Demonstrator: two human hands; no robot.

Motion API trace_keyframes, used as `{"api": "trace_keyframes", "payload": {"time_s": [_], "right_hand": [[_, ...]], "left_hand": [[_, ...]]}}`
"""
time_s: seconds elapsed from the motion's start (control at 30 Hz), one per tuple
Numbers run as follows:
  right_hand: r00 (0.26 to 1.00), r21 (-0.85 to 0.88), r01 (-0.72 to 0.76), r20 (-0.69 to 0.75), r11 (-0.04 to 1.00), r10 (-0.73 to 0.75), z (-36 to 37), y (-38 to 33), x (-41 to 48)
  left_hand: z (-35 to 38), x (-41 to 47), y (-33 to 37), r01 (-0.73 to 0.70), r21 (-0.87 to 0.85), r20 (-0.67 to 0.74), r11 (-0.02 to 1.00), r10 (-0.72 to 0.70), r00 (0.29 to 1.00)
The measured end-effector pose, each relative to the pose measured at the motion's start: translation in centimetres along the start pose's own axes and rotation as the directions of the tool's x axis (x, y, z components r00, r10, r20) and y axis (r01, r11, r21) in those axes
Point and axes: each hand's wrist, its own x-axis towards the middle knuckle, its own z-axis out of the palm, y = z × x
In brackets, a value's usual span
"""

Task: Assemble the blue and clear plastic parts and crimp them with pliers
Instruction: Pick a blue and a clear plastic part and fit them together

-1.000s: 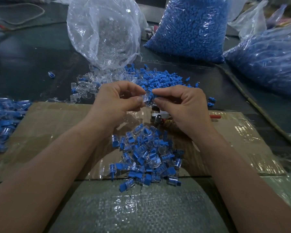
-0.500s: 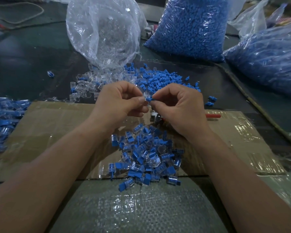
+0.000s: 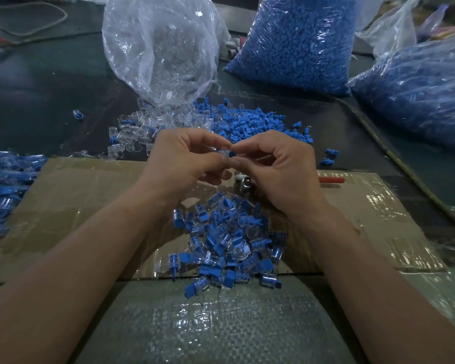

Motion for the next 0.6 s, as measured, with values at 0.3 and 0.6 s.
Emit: {"api": "trace_keyframes", "payload": {"time_s": [0.3,0.6], "right_hand": [[0.996,0.186,-0.044,0.090,0.982,0.028,-0.24,0.11,-0.09],[0.995,0.149,0.064,0.064,0.987,-0.074,-0.46,0.70,-0.01]], "left_hand": [[-0.36,0.04,0.03,0.042,-0.082,0.049,0.996,-0.038,0.998],[-0.49,0.09,-0.04,0.108,-0.118,0.096,0.987,-0.097,0.991]]}}
